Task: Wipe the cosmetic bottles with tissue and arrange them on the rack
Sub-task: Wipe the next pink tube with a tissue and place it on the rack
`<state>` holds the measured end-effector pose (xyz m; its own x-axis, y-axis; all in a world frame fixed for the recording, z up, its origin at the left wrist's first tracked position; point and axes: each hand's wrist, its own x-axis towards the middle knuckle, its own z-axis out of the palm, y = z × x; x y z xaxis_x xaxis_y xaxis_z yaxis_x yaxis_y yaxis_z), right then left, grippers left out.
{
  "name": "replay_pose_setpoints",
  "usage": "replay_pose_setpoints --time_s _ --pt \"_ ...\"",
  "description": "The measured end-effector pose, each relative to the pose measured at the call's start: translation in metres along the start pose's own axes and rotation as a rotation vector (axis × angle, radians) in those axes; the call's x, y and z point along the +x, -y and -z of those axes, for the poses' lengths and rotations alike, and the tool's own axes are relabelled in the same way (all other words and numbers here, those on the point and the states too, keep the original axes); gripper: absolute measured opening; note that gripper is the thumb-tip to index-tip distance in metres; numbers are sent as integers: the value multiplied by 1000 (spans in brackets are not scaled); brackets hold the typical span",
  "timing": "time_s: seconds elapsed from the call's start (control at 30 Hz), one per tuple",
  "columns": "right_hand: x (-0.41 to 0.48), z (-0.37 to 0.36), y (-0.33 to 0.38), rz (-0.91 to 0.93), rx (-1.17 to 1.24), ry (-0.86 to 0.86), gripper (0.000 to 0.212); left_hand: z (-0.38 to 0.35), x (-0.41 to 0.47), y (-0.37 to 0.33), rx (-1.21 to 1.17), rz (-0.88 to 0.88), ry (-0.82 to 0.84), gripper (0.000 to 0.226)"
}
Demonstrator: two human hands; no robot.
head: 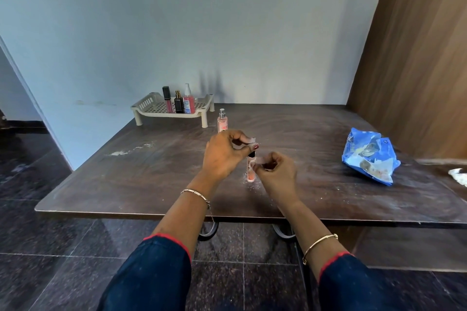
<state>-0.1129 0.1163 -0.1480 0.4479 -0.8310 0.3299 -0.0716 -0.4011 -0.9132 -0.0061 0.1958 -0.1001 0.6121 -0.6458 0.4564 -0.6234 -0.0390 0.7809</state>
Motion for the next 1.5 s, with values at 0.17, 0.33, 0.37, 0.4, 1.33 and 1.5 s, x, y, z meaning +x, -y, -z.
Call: replay_pose_setpoints --time_s 0.17,0.33,0.37,0.4,1.33,1.5 --pt "-8 1 -15 2 -245 112 19 -3 -6 -5 -150 29 38 7" --pt "-4 6 -2 -55 -75 110 18 5 -5 2 -211 43 63 12" --pt "-3 6 0 -63 -17 110 20 7 -5 5 -211 38 80 14" --pt "-2 7 2 -60 38 113 22 9 -5 7 -216 34 99 16" --pt "10 3 1 17 -83 156 20 -18 -27 18 -45 43 141 15" --pt "-1 8 -2 55 -155 165 35 -32 -49 35 -359 113 21 15"
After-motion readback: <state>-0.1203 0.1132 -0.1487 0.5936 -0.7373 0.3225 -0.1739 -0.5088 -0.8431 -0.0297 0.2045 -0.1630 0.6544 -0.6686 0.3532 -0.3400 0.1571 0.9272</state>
